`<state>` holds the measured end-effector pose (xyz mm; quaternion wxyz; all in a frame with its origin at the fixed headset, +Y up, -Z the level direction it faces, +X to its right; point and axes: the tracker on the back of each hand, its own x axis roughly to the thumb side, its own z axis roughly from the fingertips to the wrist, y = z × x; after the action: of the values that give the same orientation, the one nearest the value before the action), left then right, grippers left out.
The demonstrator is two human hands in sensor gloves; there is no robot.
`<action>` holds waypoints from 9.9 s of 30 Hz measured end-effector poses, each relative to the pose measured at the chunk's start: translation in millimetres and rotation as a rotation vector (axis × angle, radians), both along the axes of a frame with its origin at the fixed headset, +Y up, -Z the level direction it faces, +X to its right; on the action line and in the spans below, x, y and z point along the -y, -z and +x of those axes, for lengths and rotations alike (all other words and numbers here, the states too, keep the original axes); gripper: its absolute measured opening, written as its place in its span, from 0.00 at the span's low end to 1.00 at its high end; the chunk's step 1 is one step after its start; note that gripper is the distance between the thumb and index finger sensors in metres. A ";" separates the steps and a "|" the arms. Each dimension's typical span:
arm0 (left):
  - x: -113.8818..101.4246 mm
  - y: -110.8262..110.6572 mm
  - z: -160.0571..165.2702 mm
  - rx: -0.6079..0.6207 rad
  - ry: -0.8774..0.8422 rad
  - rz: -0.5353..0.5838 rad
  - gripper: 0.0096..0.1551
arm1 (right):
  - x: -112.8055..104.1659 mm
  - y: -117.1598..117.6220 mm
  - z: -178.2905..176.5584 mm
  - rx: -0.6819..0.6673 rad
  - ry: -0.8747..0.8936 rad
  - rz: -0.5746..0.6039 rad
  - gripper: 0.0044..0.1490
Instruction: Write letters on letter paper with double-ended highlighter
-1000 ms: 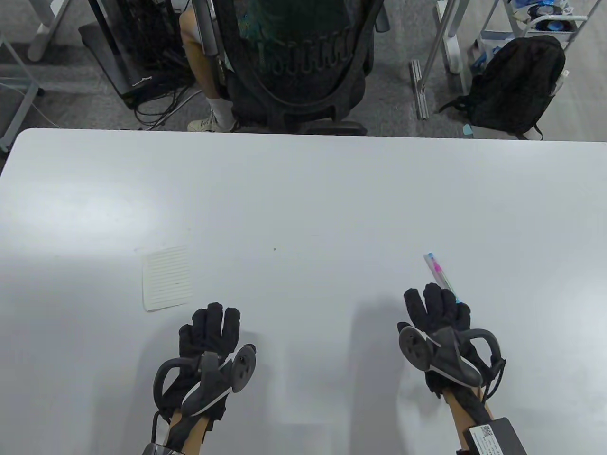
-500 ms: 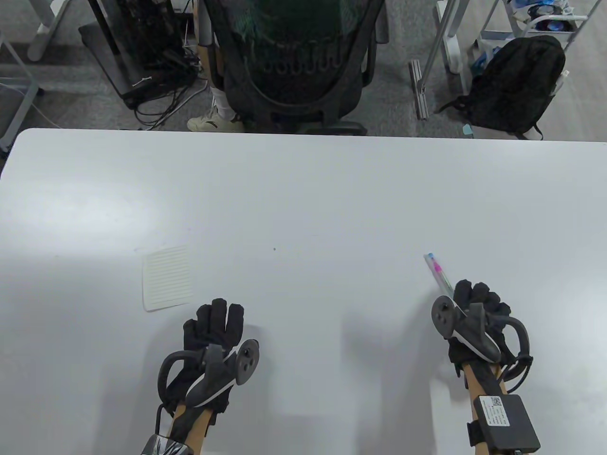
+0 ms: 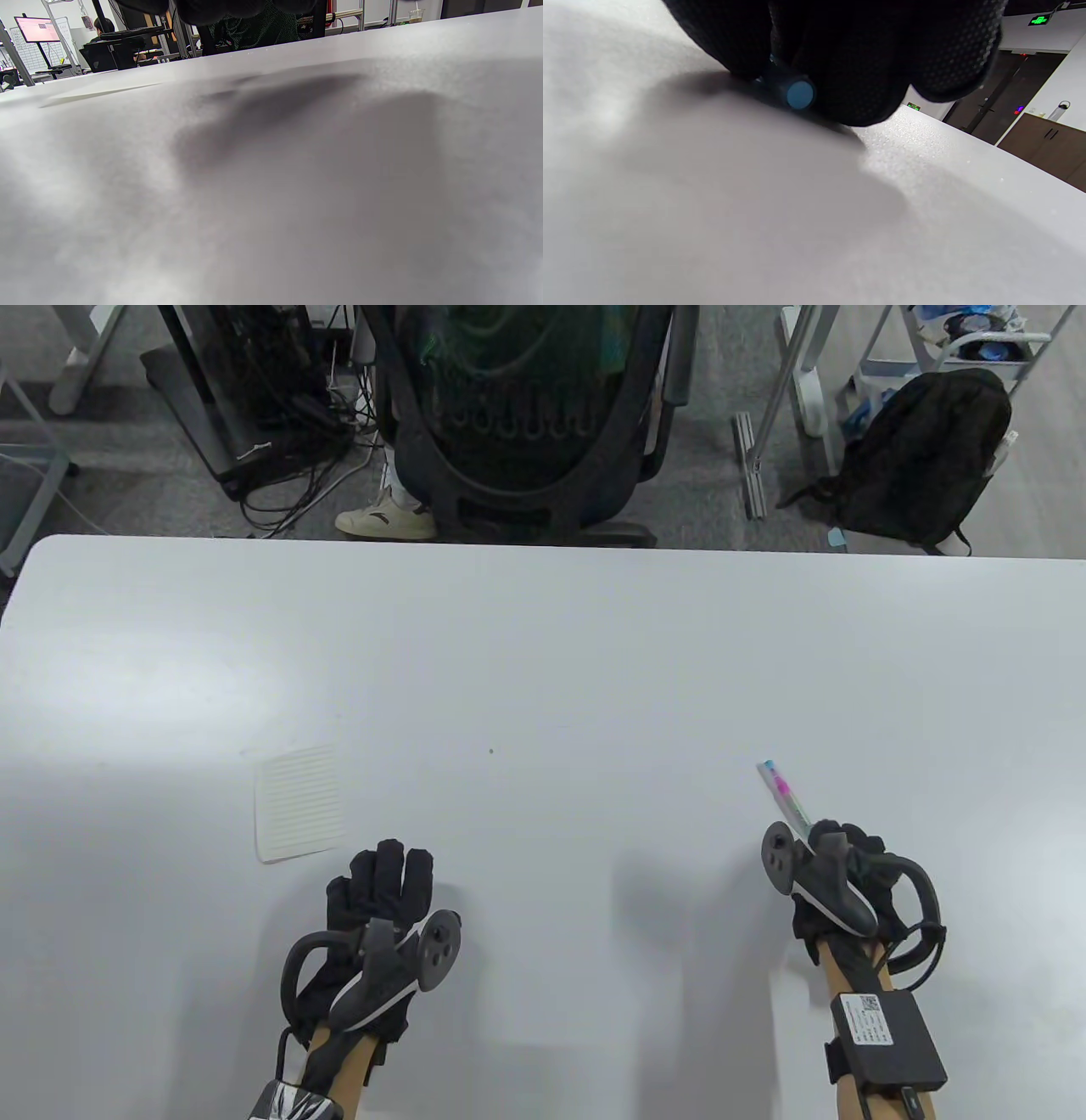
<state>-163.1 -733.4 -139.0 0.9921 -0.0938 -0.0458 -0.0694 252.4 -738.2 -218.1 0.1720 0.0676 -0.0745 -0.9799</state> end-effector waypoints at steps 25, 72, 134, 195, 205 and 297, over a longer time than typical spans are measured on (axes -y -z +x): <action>-4.1 -11.5 9.7 0.042 -0.046 0.004 0.46 | -46.2 -65.8 -96.2 -0.459 0.042 0.150 0.31; -20.7 -37.0 60.0 0.334 -0.135 0.086 0.30 | -36.8 -116.8 -169.6 -0.852 0.203 0.178 0.30; -11.5 -9.6 18.2 0.188 -0.152 0.082 0.31 | -33.0 -58.0 -106.5 -0.393 0.206 0.088 0.37; -28.7 -32.1 56.4 0.275 -0.443 0.076 0.33 | -35.7 -87.8 -162.4 -0.559 0.259 0.219 0.37; -16.4 -22.5 29.5 0.171 -0.238 0.145 0.33 | -32.2 -80.7 -135.7 -0.479 0.253 0.233 0.37; -11.0 -0.2 53.0 0.355 0.046 -0.003 0.25 | -40.0 -78.4 -128.0 -0.486 0.382 0.277 0.38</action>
<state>-110.0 -722.4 -138.8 0.9664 -0.0827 -0.2184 -0.1074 124.4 -698.2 -139.8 -0.0130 -0.1602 0.0913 -0.9828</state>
